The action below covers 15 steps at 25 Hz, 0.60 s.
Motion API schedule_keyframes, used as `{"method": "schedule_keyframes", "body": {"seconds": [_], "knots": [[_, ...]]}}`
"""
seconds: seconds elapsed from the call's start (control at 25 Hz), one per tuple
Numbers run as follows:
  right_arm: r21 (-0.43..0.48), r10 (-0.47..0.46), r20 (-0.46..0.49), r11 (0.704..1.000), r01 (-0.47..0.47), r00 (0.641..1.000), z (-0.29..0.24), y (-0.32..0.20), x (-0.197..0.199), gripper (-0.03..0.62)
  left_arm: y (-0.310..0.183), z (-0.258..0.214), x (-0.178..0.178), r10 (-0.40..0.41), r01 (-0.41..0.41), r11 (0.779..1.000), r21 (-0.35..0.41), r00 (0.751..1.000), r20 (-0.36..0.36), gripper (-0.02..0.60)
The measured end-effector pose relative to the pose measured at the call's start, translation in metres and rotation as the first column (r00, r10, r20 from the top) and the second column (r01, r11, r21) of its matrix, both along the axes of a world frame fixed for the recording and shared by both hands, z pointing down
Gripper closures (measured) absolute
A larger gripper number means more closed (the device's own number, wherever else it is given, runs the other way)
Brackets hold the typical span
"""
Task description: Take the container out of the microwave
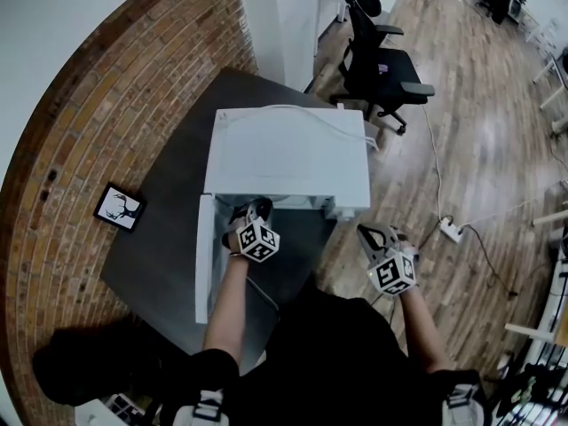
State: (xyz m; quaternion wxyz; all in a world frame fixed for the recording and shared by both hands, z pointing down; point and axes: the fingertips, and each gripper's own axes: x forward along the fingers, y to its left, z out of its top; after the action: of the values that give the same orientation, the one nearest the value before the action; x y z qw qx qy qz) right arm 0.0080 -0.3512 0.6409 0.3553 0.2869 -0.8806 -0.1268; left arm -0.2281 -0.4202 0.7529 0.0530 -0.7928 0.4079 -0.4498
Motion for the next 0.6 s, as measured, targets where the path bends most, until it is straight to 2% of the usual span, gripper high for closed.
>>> {"method": "schedule_keyframes", "body": {"seconds": [0.08, 0.16, 0.36, 0.6], "knots": [[0.008, -0.004, -0.01, 1.0, 0.004, 1.0, -0.003, -0.001, 0.0, 0.595, -0.006, 0.009, 0.001, 0.023, -0.023, 1.0, -0.018, 1.0, 0.009, 0.573], [0.011, -0.001, -0.018, 1.0, 0.001, 1.0, -0.004, -0.002, 0.001, 0.595, -0.012, 0.015, 0.001, 0.041, -0.041, 0.999, -0.021, 0.999, 0.022, 0.535], [0.009, 0.01, -0.018, 1.0, -0.01, 1.0, 0.004, 0.003, 0.005, 0.595, -0.025, 0.029, 0.0, 0.098, -0.096, 0.995, -0.021, 0.987, 0.124, 0.471], [-0.013, 0.065, -0.047, 0.998, -0.065, 0.997, 0.008, 0.009, 0.014, 0.595, -0.044, 0.039, 0.006, 0.152, -0.152, 0.988, -0.013, 0.966, 0.209, 0.406]]}}
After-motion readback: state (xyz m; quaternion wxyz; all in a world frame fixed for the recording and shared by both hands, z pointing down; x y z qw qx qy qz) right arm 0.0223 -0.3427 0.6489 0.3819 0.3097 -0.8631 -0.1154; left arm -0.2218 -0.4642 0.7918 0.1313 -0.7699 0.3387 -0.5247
